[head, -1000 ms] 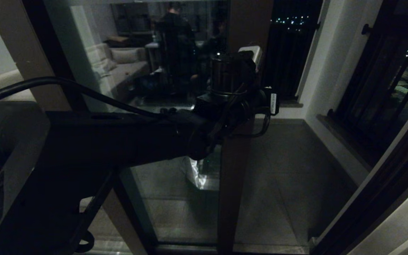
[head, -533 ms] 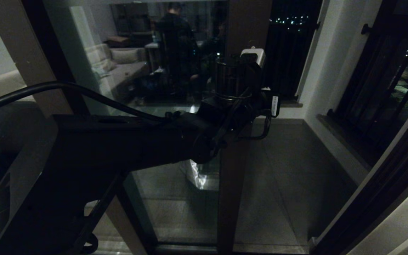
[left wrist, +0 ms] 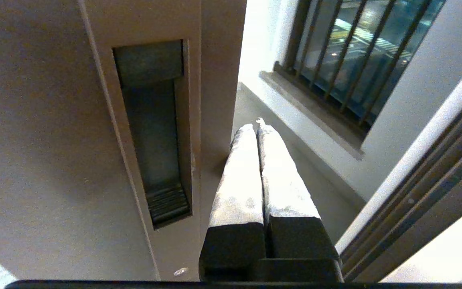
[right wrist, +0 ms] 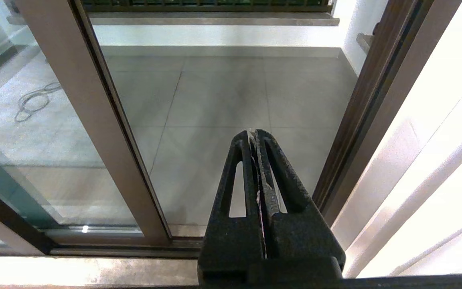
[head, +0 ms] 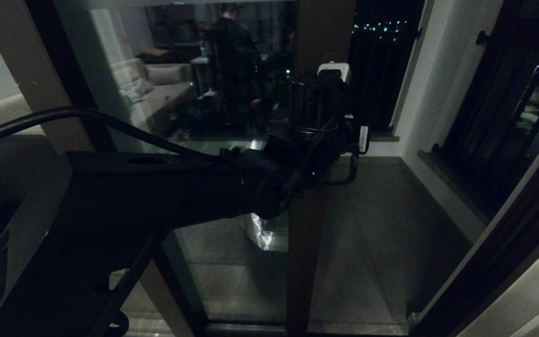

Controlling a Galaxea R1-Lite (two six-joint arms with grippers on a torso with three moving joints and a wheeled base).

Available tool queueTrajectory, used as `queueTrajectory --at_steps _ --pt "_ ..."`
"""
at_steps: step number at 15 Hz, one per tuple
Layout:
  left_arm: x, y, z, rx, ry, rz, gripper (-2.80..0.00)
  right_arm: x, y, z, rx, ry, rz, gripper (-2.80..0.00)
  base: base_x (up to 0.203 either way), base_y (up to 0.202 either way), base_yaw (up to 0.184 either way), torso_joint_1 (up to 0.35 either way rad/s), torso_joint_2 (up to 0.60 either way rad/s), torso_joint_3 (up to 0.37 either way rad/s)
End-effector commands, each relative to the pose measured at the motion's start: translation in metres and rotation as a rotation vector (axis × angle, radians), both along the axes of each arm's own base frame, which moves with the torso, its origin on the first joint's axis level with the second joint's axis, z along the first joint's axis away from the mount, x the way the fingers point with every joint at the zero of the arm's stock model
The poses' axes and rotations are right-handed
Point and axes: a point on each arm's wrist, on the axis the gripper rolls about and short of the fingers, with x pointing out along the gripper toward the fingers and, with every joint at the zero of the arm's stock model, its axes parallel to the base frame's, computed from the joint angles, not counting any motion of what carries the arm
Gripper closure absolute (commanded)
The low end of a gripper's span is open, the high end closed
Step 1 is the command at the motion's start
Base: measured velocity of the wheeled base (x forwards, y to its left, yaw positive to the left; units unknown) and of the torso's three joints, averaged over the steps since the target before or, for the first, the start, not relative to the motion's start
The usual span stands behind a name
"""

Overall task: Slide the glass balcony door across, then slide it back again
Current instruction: Open the slid door

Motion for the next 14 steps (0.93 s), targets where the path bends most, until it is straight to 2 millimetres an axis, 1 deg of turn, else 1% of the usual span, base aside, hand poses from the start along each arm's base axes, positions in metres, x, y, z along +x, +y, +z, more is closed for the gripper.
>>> queueTrajectory --at_steps 1,3,7,11,14 --pt "-0.004 0.006 0.012 -0.022 -0.015 0.036 0.00 0.000 0.000 0.000 -0.001 0.001 0.001 0.00 0.000 0.000 0.000 0.000 0.00 0.000" --pt "-0.006 0.010 0.016 -0.025 -0.012 0.067 0.00 0.000 0.000 0.000 -0.001 0.001 0.001 0.00 0.000 0.000 0.000 0.000 0.00 0.000" --pt "-0.015 0.019 0.008 0.017 0.028 0.090 0.00 0.000 0.000 0.000 -0.001 0.001 0.001 0.00 0.000 0.000 0.000 0.000 0.00 0.000" --pt "-0.024 0.029 0.019 0.013 0.025 0.099 0.00 0.000 0.000 0.000 -0.001 0.001 0.001 0.00 0.000 0.000 0.000 0.000 0.00 0.000" --pt "-0.030 0.039 0.015 0.036 0.049 0.115 0.00 0.000 0.000 0.000 -0.001 0.001 0.001 0.00 0.000 0.000 0.000 0.000 0.00 0.000"
